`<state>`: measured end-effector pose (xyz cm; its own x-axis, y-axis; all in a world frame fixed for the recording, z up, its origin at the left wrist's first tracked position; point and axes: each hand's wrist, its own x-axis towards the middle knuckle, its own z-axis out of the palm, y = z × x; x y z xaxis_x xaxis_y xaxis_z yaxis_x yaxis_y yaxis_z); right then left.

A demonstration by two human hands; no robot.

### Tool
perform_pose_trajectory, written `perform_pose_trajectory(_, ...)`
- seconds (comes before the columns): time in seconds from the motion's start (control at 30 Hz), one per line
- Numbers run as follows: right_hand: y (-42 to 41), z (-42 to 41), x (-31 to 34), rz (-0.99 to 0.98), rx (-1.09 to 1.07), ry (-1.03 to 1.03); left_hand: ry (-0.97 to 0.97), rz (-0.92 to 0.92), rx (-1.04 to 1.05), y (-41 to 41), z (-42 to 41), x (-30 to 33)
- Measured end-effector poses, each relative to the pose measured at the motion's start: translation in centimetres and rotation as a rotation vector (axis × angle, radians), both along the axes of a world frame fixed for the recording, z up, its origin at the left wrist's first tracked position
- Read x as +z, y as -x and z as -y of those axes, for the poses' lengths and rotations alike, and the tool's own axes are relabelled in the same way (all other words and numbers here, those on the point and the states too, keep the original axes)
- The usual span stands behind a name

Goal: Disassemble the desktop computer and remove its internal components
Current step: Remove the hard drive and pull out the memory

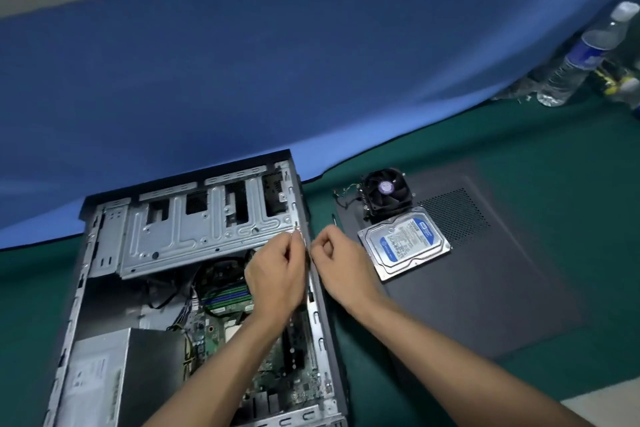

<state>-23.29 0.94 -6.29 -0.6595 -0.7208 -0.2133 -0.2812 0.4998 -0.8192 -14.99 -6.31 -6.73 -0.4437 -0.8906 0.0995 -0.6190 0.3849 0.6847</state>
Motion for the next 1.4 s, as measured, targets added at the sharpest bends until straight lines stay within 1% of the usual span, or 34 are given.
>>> perform_pose_trajectory(0.07,-1.0,0.6,0.7,-0.17,0.05,0.04,-0.035,0.007,0.009,-2.6,0.6,-0.3)
perform_pose_trajectory(0.2,-3.0,2.0,1.4,-0.523,0.223,0.095,-0.028,0.06,0.032,-5.6,1.7,-1.0)
perform_pose_trajectory(0.3,-2.8,2.3,1.5,-0.795,0.369,0.02,-0.058,0.136,0.056,-6.3,2.2,-1.7)
perform_pose_trajectory(0.37,-2.3,2.2,1.4,-0.89,0.463,-0.023,-0.085,0.265,-0.008,-6.9,2.5,-2.5)
perform_pose_trajectory(0.43,-2.3,2.2,1.3,-0.922,0.543,-0.046,-0.107,0.413,-0.094,-7.6,2.6,-3.7)
perform_pose_trajectory(0.5,-2.7,2.5,1.3,-0.938,0.604,-0.072,-0.064,0.534,-0.166,-8.3,2.4,-4.7)
perform_pose_trajectory(0.53,-3.0,2.8,1.4,-0.959,0.637,-0.083,-0.055,0.565,-0.188,-8.4,2.3,-5.0)
perform_pose_trajectory(0.6,-3.5,3.6,1.4,-0.953,0.766,-0.178,-0.041,0.57,-0.206,-8.6,2.4,-5.4)
perform_pose_trajectory(0.67,-4.1,4.7,1.3,-0.867,0.904,-0.342,-0.023,0.545,-0.216,-8.5,2.6,-5.7)
perform_pose_trajectory(0.7,-4.5,5.3,1.1,-0.843,0.939,-0.435,-0.019,0.542,-0.229,-8.5,2.7,-5.7)
perform_pose_trajectory(0.77,-5.1,6.6,0.5,-0.875,0.954,-0.588,-0.04,0.532,-0.236,-8.7,2.8,-5.8)
perform_pose_trajectory(0.83,-5.6,7.5,-0.2,-0.901,0.929,-0.688,-0.059,0.524,-0.237,-9.0,2.9,-6.0)
perform_pose_trajectory(0.97,-5.8,8.6,-1.9,-0.852,0.914,-0.858,-0.089,0.515,-0.25,-9.7,3.1,-6.3)
perform_pose_trajectory(1.1,-6.2,8.8,-3.3,-0.772,0.829,-0.863,-0.074,0.544,-0.253,-9.5,2.9,-6.3)
perform_pose_trajectory(1.17,-6.4,8.8,-3.8,-0.796,0.814,-0.852,-0.077,0.556,-0.246,-9.3,2.8,-6.3)
perform_pose_trajectory(1.4,-6.6,9.2,-5.1,-0.932,0.9,-0.819,-0.092,0.588,-0.252,-9.2,2.7,-6.6)
